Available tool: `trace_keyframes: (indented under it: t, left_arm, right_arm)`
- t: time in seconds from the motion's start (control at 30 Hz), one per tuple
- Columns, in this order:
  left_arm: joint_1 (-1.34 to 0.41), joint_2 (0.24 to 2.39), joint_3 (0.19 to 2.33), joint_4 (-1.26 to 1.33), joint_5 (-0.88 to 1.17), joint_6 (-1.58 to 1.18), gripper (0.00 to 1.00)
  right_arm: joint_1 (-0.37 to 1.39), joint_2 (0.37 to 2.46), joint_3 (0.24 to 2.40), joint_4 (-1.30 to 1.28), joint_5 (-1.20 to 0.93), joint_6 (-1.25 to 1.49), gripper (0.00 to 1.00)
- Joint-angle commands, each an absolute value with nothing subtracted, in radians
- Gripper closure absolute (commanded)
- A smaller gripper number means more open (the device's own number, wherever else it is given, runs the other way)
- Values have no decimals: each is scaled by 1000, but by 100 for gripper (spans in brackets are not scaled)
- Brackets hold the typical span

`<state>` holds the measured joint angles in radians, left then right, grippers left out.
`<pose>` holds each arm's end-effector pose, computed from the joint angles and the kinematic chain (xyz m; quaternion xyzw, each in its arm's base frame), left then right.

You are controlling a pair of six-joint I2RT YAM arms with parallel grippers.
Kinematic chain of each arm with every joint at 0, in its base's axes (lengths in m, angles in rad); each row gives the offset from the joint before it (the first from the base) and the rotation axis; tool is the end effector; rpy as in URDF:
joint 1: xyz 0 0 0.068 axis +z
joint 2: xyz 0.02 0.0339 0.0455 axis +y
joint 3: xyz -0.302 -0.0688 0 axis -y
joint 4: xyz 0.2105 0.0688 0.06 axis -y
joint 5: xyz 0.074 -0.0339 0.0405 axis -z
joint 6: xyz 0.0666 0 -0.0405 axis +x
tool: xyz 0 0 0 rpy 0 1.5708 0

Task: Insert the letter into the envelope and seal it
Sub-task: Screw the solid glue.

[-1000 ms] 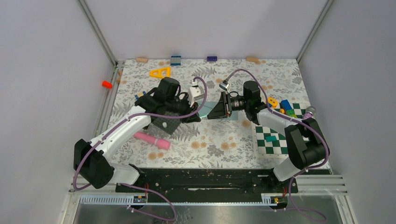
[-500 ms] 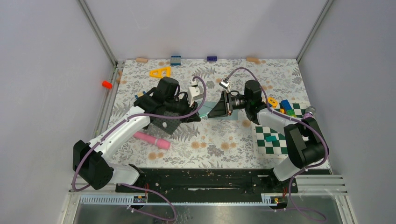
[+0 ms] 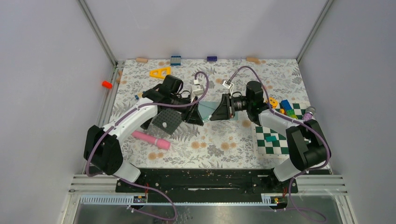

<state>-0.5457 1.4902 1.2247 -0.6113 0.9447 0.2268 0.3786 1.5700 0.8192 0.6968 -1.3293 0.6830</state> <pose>0.2172 -0.1950 0.3303 0.4588 0.7174 -0.4705 0.2311 0.2589 0.1726 0.3109 -0.3327 0.6291 0.6602 0.2402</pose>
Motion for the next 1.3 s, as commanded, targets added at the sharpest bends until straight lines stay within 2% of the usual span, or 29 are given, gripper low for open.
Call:
trace_keyframes:
  t: [0.0,0.1,0.2,0.27,0.3,0.33,0.37,0.4,0.6,0.8,0.93,1.13,1.27]
  left_arm:
    - [-533,1518,1261,-620,1085,214,84]
    - [-520,1522,1261,-621,1108,208,84]
    - [-508,1531,1262,-620,1134,201,84]
    - [-503,1531,1263,-621,1136,201,84]
    - [-503,1531,1264,-621,1134,202,84]
    - [-503,1527,1266,-621,1127,204,84]
    - [-503,1519,1269,-624,1115,210,84]
    - [-503,1514,1278,-639,1096,224,84]
    - [-549,1402,1265,-658,878,308,85]
    - [-617,1326,1240,-662,702,388,85]
    - [-654,1323,1243,-684,633,432,85]
    - [-703,1330,1237,-698,516,482,86]
    - [-723,1334,1237,-697,479,489,87]
  right_arm:
    - [395,1446,848,416,-1328,244,68]
    - [423,1388,927,-115,-1215,-297,65]
    - [436,1335,906,-191,-1160,-432,55]
    - [436,1313,891,-189,-1153,-438,38]
    - [436,1300,888,-189,-1155,-432,23]
    - [436,1295,888,-190,-1157,-415,13]
    - [436,1295,894,-190,-1160,-381,5]
    - [436,1304,908,-190,-1153,-327,1]
    - [373,1482,1057,-189,-1180,239,0]
    - [364,1461,978,-52,-1108,391,2]
    - [364,1475,928,159,-1166,597,16]
    - [365,1472,859,407,-1199,819,19]
    - [364,1481,844,422,-1184,832,24]
